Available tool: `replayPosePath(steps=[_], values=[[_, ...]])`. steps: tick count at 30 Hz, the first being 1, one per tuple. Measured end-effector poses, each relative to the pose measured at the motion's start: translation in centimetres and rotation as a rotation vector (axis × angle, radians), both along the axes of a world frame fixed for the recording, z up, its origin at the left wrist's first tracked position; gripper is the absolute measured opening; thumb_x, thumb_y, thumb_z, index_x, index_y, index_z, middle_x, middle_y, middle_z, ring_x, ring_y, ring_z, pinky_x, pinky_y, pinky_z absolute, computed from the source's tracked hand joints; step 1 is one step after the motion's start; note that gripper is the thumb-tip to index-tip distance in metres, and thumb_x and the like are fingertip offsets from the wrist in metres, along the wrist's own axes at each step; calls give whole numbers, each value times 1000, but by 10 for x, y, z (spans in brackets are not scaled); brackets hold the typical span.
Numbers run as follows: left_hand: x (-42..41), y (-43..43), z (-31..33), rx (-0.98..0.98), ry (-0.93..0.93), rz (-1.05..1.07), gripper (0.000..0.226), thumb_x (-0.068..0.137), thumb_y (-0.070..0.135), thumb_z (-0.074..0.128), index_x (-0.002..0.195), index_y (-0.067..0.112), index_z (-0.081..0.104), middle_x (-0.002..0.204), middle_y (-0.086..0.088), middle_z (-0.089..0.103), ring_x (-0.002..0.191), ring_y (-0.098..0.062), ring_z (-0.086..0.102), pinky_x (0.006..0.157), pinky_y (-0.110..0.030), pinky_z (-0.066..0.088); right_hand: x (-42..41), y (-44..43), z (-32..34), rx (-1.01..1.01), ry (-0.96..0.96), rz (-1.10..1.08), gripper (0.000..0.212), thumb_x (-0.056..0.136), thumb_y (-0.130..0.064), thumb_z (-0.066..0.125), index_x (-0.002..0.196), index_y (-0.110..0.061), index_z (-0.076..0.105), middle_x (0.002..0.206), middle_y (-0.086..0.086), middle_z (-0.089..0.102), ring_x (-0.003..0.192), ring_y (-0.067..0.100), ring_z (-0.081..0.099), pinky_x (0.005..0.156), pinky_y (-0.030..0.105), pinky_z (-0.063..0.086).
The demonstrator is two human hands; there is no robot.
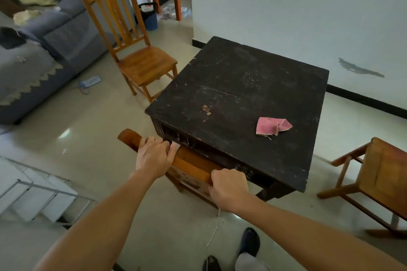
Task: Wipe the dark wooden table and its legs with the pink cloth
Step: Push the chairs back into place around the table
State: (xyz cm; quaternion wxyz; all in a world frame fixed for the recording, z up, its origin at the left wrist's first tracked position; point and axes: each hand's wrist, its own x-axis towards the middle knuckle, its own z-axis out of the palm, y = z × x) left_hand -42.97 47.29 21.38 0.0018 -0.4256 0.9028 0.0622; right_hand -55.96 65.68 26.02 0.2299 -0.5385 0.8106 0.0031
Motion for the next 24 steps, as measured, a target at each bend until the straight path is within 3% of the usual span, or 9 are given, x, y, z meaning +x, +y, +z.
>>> replayPosePath(steps=[4, 8, 12, 16, 19, 21, 24], values=[[-1, -4, -3, -7, -9, 4, 59, 95, 52, 13, 83, 28, 66, 89, 6, 61, 94, -17, 55, 105, -43, 31, -1, -2, -7, -23, -47, -47, 24, 96, -50, 49, 88, -28, 52, 83, -7, 59, 72, 13, 59, 70, 28, 49], [-2, -6, -4, -13, -36, -1, 53, 97, 50, 18, 82, 28, 64, 87, 6, 61, 93, -17, 56, 105, -43, 31, -2, -3, -9, -60, -137, -76, 44, 93, -68, 35, 94, -30, 56, 86, -11, 60, 72, 7, 58, 73, 27, 52], [-3, -6, 4, 22, -106, -8, 49, 99, 48, 19, 86, 28, 62, 94, 3, 64, 97, -19, 57, 107, -44, 32, 0, 0, -7, -133, -155, -109, 49, 95, -65, 33, 101, -26, 62, 93, -7, 67, 77, 9, 63, 76, 27, 55], [-5, 6, 23, 71, -286, -84, 37, 103, 42, 26, 108, 27, 59, 110, 1, 63, 111, -23, 56, 108, -46, 33, 0, 13, -7, -158, -255, -150, 43, 97, -58, 38, 114, -28, 63, 105, -8, 68, 89, 9, 63, 82, 25, 52], [-18, 9, 44, 176, -291, -116, 34, 101, 47, 35, 97, 25, 59, 92, 5, 62, 91, -14, 61, 97, -41, 47, -22, 28, -1, -167, -398, -204, 39, 98, -56, 38, 119, -32, 60, 111, -11, 65, 98, 6, 60, 92, 30, 51], [-37, 16, 56, 202, -249, -137, 27, 98, 47, 43, 93, 25, 57, 84, 7, 58, 78, -8, 58, 82, -33, 53, -53, 42, 2, -157, -336, -209, 39, 99, -55, 37, 118, -32, 61, 109, -10, 65, 97, 6, 60, 91, 31, 51], [-85, 40, 74, 160, -193, -219, 22, 96, 45, 49, 94, 25, 57, 85, 7, 58, 77, -8, 58, 81, -32, 54, -114, 71, 8, -79, -168, -270, 36, 98, -53, 41, 112, -27, 63, 103, -7, 67, 89, 7, 62, 83, 29, 54]])
